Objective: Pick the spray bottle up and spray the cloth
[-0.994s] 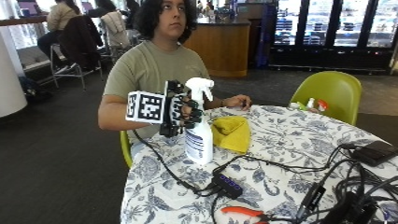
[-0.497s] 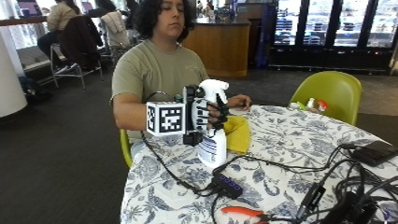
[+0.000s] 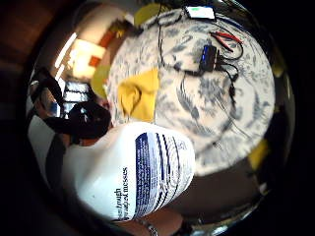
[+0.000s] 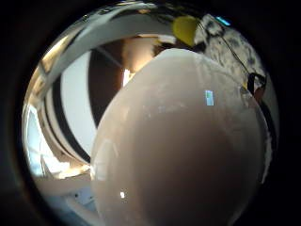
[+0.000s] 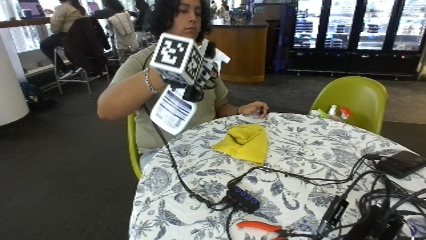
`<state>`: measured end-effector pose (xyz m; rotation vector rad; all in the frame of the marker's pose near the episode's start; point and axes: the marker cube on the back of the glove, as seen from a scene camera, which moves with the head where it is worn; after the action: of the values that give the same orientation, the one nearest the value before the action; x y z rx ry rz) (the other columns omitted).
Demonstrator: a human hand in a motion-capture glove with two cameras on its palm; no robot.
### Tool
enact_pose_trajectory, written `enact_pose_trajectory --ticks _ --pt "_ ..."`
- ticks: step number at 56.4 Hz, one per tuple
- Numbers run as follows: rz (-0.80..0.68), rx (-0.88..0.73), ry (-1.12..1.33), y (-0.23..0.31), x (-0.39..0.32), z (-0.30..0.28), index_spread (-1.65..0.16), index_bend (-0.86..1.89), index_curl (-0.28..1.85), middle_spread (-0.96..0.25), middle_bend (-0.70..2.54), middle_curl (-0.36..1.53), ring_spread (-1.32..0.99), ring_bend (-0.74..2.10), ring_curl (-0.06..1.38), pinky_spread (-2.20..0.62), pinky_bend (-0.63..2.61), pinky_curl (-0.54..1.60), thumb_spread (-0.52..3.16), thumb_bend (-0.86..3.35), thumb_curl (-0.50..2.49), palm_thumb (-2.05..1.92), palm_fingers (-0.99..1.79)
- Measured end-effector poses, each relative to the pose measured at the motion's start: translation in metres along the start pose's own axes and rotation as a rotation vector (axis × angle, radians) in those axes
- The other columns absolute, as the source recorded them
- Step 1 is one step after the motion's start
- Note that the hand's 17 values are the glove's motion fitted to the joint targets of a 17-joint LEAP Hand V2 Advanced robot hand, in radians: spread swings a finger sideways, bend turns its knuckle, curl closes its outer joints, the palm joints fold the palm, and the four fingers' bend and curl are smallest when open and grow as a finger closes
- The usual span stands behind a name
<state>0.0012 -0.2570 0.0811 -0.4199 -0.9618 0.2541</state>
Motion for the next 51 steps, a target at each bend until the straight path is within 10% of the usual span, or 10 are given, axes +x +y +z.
enact_pose_trajectory --ticks 35,51 --pt "0.548 -0.665 0.519 -0.057 0.056 0.145 -0.24 0.36 0.55 -0.16 0.68 0.57 -0.17 0.74 0.49 -0.22 0.47 0.42 0.63 -0.02 0.78 1.0 1.35" --pt "0.235 -0.345 0.358 -0.098 -0.026 0.115 -0.24 0.32 0.58 -0.15 0.67 0.57 -0.18 0.73 0.49 -0.2 0.46 0.42 0.66 -0.02 0.81 1.01 1.32"
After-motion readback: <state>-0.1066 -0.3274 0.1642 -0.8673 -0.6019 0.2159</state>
